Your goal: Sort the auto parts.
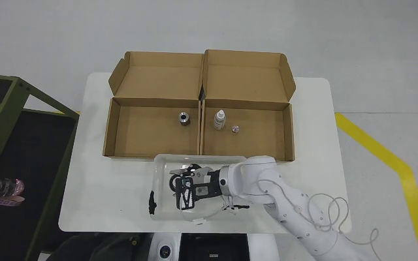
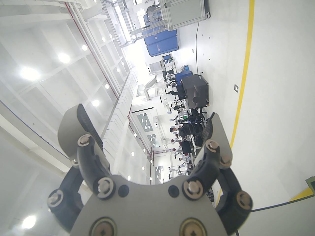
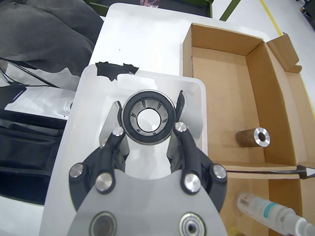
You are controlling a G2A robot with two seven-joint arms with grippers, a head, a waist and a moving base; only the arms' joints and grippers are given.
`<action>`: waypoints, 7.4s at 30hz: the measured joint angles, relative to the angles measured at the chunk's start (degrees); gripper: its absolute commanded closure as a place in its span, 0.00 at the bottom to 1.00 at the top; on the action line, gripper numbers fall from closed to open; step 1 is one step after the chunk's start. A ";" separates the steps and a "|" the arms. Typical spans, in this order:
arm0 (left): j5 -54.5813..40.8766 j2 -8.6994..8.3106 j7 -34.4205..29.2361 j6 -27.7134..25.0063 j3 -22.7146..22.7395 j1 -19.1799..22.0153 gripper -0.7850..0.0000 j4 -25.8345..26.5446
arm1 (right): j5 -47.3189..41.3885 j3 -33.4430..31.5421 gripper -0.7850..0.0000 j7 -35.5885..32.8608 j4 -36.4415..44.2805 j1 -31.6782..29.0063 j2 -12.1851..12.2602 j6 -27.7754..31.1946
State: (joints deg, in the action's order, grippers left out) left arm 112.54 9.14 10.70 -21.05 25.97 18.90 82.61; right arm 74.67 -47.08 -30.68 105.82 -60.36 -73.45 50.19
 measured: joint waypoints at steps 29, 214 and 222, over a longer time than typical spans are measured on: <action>0.00 0.00 0.00 0.00 0.00 0.00 0.00 0.00 | -5.77 -1.89 1.00 1.79 0.69 5.70 0.06 -3.98; 0.00 0.00 0.00 0.00 0.00 0.00 0.00 0.00 | 5.64 -53.70 0.00 49.28 5.76 -44.78 3.98 -26.09; 0.00 0.00 0.00 0.00 0.00 0.00 0.00 0.00 | 5.60 -54.22 0.00 49.15 5.87 -44.80 4.07 -25.63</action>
State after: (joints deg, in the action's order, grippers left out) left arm 112.54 9.14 10.70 -21.05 25.97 18.90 82.61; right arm 80.27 -101.30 18.48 111.69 -105.16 -69.39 24.57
